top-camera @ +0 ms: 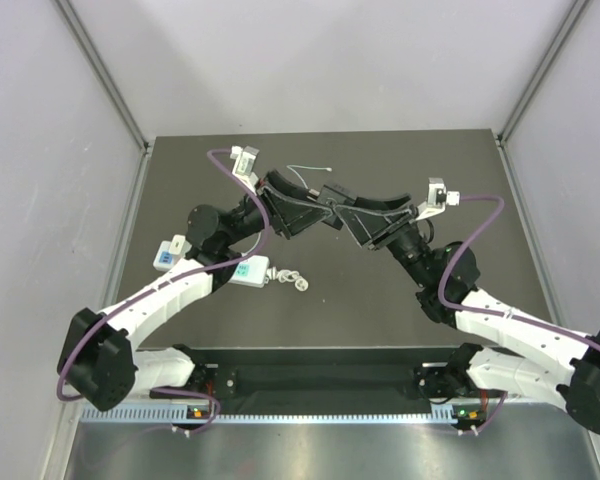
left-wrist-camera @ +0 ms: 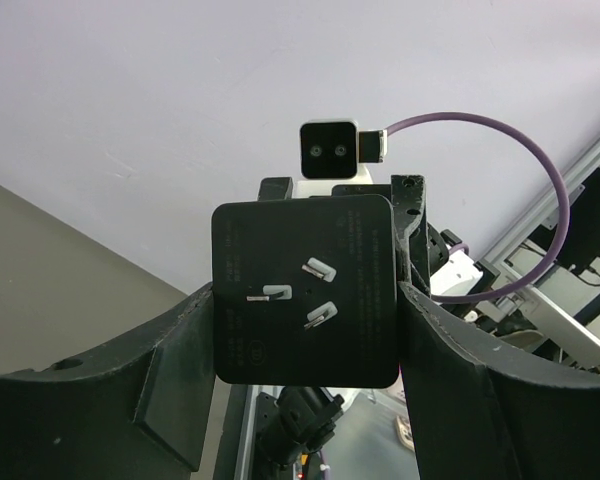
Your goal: Insert the plug
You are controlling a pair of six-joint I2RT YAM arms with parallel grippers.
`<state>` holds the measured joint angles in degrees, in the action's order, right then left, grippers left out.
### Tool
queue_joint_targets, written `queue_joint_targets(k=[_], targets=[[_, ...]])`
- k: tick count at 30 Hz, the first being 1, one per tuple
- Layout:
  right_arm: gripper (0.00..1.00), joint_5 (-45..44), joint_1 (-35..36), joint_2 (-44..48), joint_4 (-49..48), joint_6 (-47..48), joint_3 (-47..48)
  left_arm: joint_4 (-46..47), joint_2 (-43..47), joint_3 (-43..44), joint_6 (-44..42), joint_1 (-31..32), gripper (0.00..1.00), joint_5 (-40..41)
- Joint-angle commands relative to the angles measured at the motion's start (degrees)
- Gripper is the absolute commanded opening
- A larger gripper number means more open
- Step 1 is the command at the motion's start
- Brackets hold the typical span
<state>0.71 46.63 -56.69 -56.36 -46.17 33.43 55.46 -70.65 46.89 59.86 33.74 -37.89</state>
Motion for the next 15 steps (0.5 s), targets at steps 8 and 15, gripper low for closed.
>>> queue_joint_targets(k=[8,15], targets=[[0.0,1.7,0.0,2.9,4.4,5.9,3.9,-13.7,6.4,-1.6,-7.3,0.1,0.66,4.0],[0.0,2.2,-0.8,4.0,26.6,20.0,11.8,-36.2,16.8,-1.3,-17.2,-0.4,0.86,16.3]])
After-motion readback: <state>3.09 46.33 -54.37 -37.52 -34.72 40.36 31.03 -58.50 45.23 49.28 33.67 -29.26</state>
